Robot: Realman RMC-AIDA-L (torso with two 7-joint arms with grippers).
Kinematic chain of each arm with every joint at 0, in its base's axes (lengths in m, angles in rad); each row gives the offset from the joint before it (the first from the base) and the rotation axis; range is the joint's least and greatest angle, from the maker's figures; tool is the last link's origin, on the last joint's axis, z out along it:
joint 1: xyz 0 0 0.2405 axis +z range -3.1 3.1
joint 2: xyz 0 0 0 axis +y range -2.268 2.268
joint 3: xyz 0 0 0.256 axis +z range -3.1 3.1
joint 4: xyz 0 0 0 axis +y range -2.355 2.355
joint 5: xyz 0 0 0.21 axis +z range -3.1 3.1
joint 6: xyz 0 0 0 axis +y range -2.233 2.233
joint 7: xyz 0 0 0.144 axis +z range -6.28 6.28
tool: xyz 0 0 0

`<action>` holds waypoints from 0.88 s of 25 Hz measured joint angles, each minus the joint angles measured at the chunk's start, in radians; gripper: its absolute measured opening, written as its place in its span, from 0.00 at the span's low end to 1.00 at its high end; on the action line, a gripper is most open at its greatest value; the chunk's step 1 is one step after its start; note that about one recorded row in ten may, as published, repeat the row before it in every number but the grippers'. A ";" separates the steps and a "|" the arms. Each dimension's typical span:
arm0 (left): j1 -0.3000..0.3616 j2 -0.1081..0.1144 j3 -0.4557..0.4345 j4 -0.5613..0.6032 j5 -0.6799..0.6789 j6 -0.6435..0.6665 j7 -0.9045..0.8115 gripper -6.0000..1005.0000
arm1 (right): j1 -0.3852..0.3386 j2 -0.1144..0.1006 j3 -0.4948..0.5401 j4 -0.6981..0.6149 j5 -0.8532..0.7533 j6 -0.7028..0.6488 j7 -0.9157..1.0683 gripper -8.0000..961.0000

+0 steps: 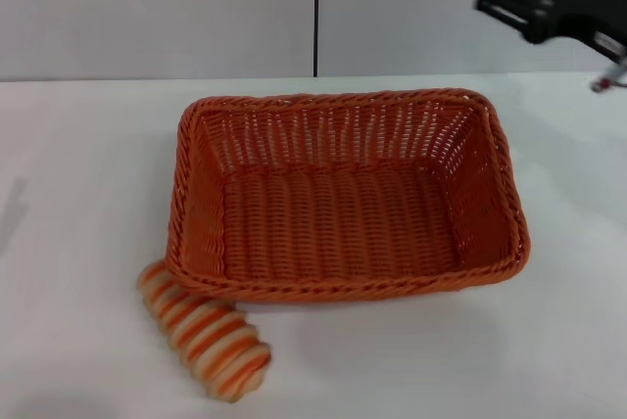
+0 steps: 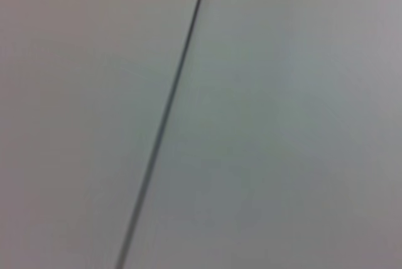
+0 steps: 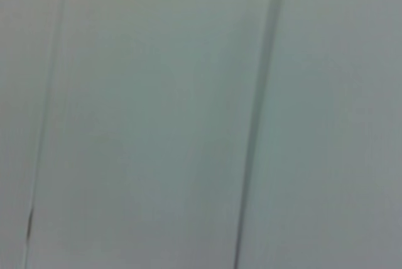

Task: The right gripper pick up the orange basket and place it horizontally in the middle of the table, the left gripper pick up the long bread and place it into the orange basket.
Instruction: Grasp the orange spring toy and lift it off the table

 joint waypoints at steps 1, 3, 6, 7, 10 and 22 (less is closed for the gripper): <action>0.045 0.003 0.104 0.175 0.001 -0.007 -0.239 0.77 | -0.011 0.000 0.006 0.034 0.060 0.037 -0.048 0.75; 0.062 0.007 0.139 0.243 0.005 -0.014 -0.315 0.77 | -0.024 0.000 0.035 0.145 0.193 0.181 -0.178 0.75; 0.093 0.015 0.180 0.432 0.067 -0.023 -0.520 0.76 | -0.027 0.001 0.076 0.286 0.302 0.333 -0.292 0.75; 0.096 0.017 0.179 0.481 0.094 -0.023 -0.573 0.76 | -0.025 0.001 0.088 0.326 0.324 0.363 -0.307 0.75; 0.098 0.022 0.176 0.564 0.151 -0.024 -0.664 0.76 | -0.017 -0.001 0.148 0.435 0.358 0.445 -0.317 0.75; 0.006 0.002 0.177 0.931 0.675 -0.078 -0.946 0.76 | -0.019 -0.004 0.365 0.676 0.367 0.620 -0.322 0.75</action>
